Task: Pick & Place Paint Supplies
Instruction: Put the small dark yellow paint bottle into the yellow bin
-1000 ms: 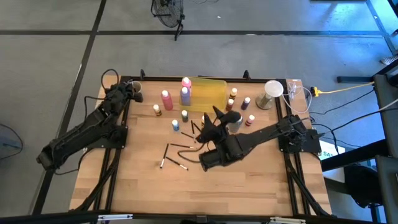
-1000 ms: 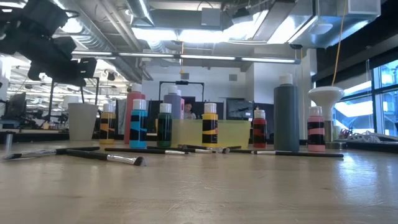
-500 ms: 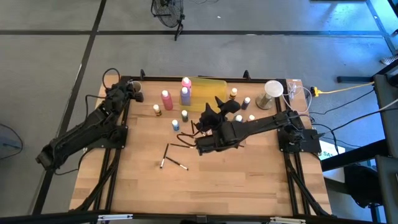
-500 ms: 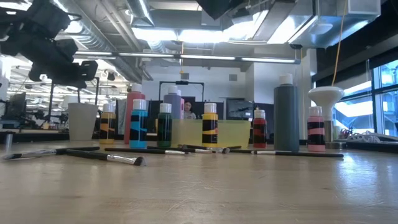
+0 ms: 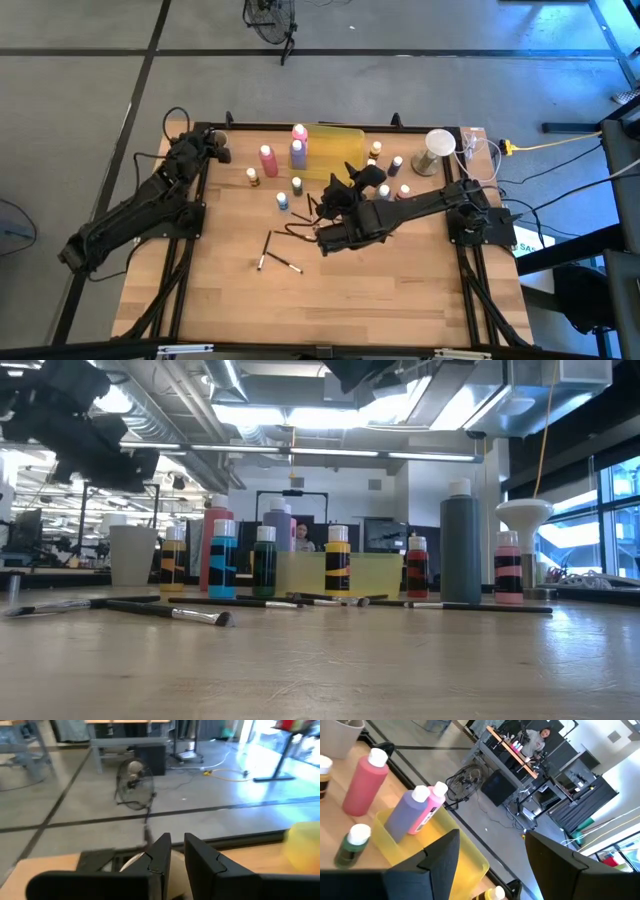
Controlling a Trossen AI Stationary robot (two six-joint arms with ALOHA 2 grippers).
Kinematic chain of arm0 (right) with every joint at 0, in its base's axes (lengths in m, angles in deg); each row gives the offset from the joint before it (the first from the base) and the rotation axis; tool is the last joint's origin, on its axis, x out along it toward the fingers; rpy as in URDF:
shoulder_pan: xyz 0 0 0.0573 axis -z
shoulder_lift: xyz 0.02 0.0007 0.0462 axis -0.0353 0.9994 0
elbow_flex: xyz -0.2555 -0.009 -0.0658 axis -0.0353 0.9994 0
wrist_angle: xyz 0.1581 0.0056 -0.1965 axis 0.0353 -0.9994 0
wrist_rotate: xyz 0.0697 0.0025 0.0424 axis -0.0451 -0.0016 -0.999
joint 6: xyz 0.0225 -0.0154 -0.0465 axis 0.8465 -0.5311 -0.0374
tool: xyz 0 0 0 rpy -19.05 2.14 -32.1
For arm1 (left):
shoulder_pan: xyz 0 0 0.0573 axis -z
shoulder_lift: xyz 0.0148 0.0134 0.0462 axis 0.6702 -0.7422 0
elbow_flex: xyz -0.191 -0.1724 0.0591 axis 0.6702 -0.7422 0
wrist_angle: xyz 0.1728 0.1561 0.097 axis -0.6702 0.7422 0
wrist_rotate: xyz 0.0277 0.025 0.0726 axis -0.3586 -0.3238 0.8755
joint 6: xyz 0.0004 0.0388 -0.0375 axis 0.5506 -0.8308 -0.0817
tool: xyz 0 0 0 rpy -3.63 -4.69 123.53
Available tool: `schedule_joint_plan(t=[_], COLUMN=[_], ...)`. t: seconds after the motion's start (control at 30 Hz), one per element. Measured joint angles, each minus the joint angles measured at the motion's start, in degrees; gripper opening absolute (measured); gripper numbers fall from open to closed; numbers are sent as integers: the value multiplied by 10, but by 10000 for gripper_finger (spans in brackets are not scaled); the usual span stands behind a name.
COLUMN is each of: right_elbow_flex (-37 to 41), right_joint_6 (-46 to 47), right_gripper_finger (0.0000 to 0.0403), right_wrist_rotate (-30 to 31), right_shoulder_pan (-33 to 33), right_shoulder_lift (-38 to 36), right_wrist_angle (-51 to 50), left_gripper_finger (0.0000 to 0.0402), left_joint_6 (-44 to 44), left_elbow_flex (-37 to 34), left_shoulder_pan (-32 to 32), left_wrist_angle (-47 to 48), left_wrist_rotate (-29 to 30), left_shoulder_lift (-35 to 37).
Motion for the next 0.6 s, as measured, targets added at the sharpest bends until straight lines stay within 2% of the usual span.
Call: schedule_joint_plan(t=[0.2, 0.3, 0.43, 0.6], right_elbow_flex=[0, 0, 0, 0], right_joint_6=[0, 0, 10, 21], right_gripper_finger=[228, 228, 228, 228], right_wrist_rotate=[-24, -40, -59, -65], right_shoulder_pan=[-16, -24, -35, -51], right_shoulder_lift=[0, 0, 0, 0], right_wrist_angle=[-4, -4, -4, -4], left_gripper_finger=[51, 56, 72, 112], left_joint_6=[-36, -40, -56, -65], left_elbow_flex=[66, 88, 95, 95], left_shoulder_pan=[0, 0, 0, 0], left_wrist_angle=[31, 44, 46, 46], left_wrist_rotate=[-159, -215, -255, -262], left_shoulder_lift=[9, 9, 9, 9])
